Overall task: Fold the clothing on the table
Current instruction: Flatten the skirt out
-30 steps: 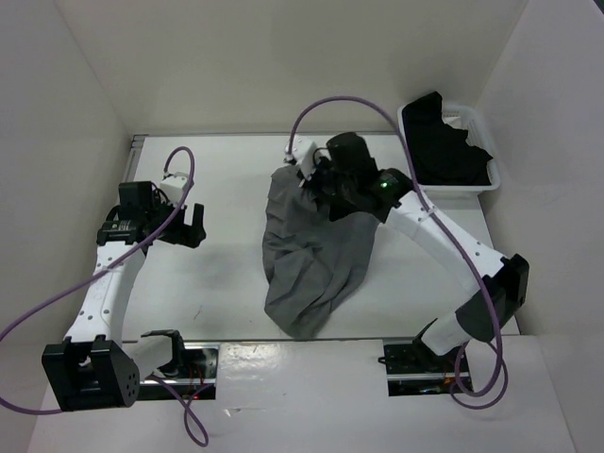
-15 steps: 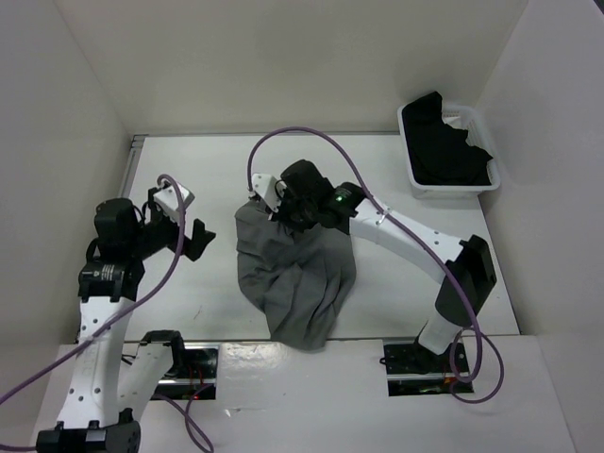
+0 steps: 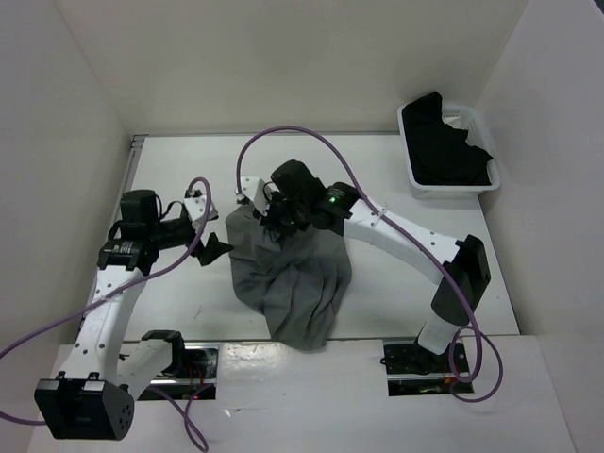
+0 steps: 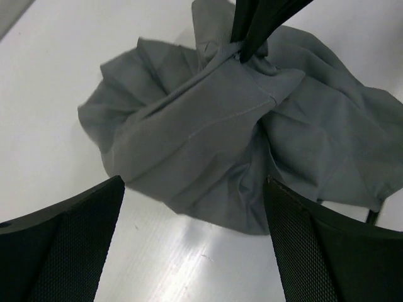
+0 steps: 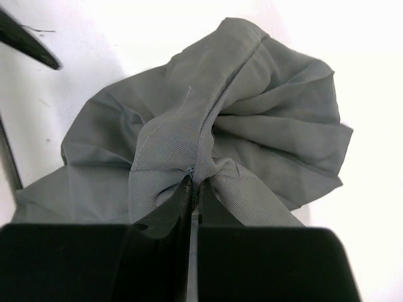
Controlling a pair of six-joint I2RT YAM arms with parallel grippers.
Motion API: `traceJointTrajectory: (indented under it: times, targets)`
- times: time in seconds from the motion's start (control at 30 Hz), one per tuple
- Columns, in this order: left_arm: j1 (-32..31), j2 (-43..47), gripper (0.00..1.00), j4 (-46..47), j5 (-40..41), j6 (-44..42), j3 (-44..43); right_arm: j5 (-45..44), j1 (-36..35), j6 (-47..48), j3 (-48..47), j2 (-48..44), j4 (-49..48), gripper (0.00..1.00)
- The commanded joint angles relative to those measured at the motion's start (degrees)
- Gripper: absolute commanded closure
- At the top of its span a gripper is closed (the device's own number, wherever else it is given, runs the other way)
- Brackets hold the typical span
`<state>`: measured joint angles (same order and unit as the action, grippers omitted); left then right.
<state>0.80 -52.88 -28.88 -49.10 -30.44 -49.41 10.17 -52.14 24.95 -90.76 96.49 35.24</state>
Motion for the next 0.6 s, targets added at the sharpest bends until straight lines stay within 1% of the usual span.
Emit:
traceJointTrajectory:
  times: [0.0,0.1,0.17,0.33,0.47,0.57]
  targets:
    - [-0.27,-1.6,0.04,4.01,-8.9,-11.63,0.01,4.23,-0.86,-0.96,-3.11,-1.04,0.44,1.0]
    - [0.25,-2.92,0.04,4.01,-10.22,-17.44,-1.56,7.56,-0.86,-0.25,-3.11,-1.04,1.85,1.0]
    - [0.26,-3.45,0.04,4.01,-12.84,-19.74,-2.62,8.63,-0.86,0.27,-3.11,-1.04,2.45,1.0]
    - [0.26,-6.17,0.04,5.23,-17.6,-21.77,-3.94,12.23,-2.44,0.8,-4.78,-0.43,4.22,1.0]
    - [0.26,-6.71,0.11,5.77,-20.33,-21.77,-3.94,12.24,-4.02,1.33,-5.3,0.19,4.83,1.0]
    - [-0.27,-7.23,0.11,5.16,-22.61,-21.77,-3.94,12.24,-4.81,1.33,-6.7,2.2,4.83,1.0]
